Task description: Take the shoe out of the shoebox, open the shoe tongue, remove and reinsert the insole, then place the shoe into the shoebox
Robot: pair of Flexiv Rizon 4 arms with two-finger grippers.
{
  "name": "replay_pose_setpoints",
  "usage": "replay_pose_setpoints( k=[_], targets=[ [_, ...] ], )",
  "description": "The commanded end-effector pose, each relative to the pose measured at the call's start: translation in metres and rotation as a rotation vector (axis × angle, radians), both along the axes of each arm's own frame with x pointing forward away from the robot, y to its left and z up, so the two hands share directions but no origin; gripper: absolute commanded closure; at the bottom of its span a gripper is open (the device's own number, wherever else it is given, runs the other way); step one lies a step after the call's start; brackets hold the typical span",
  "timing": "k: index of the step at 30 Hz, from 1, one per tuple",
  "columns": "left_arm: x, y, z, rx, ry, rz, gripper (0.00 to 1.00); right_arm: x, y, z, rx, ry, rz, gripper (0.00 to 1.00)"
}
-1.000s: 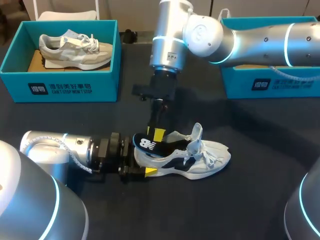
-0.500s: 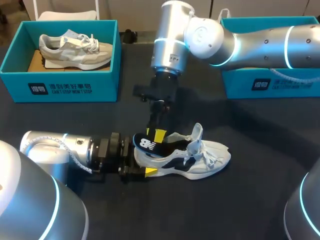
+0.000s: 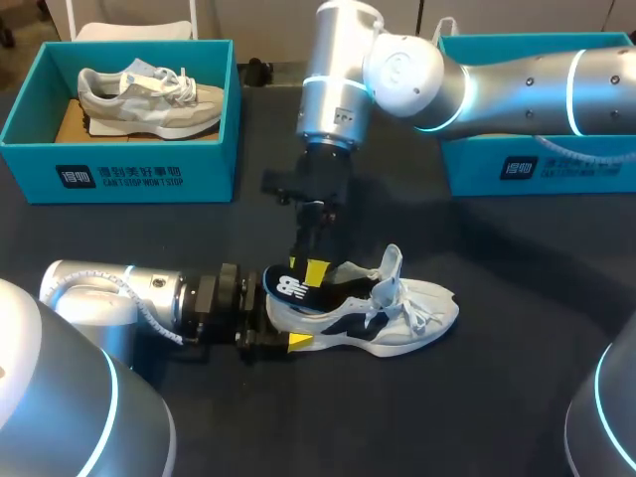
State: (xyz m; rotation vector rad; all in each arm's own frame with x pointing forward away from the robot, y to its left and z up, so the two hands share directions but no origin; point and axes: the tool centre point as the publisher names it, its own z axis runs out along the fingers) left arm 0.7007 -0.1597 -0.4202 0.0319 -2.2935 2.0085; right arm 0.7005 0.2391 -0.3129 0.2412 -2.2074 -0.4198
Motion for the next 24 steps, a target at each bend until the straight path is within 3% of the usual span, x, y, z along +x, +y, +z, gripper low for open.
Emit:
replay_pose_setpoints(
  k=[1,11,17,19,20,24],
  targets=[
    [-0.001,-0.001,0.001,0.000,-0.001,0.003,1.00,-0.002,-0.002,-0.007,0.008,0.002,-0.009,0.23],
    [-0.001,-0.001,0.001,0.000,-0.001,0.003,1.00,-0.005,-0.008,-0.014,-0.004,0.013,-0.030,0.27],
    [-0.001,-0.001,0.001,0.000,-0.001,0.003,1.00,-0.011,-0.008,-0.013,-0.007,0.012,-0.032,0.51],
    [-0.001,-0.001,0.001,0.000,-0.001,0.003,1.00,-0.012,-0.008,-0.013,-0.007,0.012,-0.037,0.53],
    [-0.001,-0.001,0.001,0.000,-0.001,0.003,1.00,-0.012,-0.006,-0.012,-0.008,0.008,-0.038,0.68],
    [-0.001,-0.001,0.001,0.000,-0.001,0.003,1.00,-0.012,-0.001,-0.008,-0.010,-0.009,-0.034,0.91]
  ],
)
